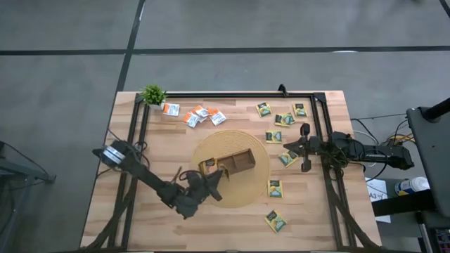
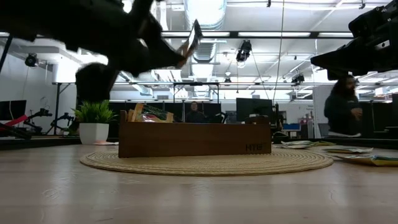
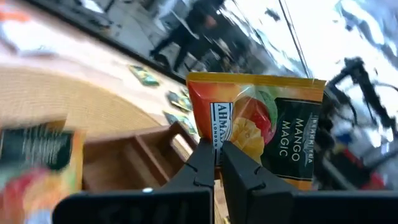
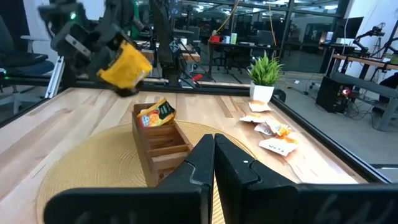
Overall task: Pick & Place Tea
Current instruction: Put the mango tea sachet into the left section of the wooden organizer
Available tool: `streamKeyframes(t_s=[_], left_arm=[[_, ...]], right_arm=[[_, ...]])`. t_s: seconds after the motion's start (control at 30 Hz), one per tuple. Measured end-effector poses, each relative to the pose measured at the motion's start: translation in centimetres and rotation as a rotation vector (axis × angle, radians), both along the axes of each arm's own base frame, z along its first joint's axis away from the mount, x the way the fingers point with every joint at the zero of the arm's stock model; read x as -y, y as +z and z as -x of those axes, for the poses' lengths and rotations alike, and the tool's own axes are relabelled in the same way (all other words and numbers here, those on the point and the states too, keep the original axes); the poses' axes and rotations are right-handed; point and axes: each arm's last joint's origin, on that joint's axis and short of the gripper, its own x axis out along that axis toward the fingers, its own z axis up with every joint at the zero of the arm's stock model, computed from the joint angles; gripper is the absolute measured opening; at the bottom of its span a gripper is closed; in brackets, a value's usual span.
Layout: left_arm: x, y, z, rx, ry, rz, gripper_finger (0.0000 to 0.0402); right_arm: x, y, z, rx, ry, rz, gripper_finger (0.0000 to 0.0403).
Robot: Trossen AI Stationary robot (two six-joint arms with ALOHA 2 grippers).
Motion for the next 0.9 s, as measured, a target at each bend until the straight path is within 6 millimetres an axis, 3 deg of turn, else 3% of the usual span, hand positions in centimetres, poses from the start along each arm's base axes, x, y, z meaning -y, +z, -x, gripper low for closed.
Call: streamKeyframes(t_s=[0.23,0.4,0.73,0.9], left_arm=[[2.4,-3.2,-1.8,0.158,0.133,0.097,0.0009],[2.8,-3.6,-3.6,0.215,0.162,0.137,0.0009],[3.6,-1.3,-3.9,0.097,0.150,0.042,0.0009],[3.8,1.2,-3.1,-0.108,0.128,-0.128,0.0009]], right_arm=[[0.0,0.0,0.0,0.000,0.000,0.000,0.0009],[0.0,0.0,0.0,-0.001,0.001,0.000,0.0009],[0.0,0.0,0.0,0.000,0.001,0.000,0.0009],[0.0,0.0,0.0,0.000,0.001,0.000,0.0009]])
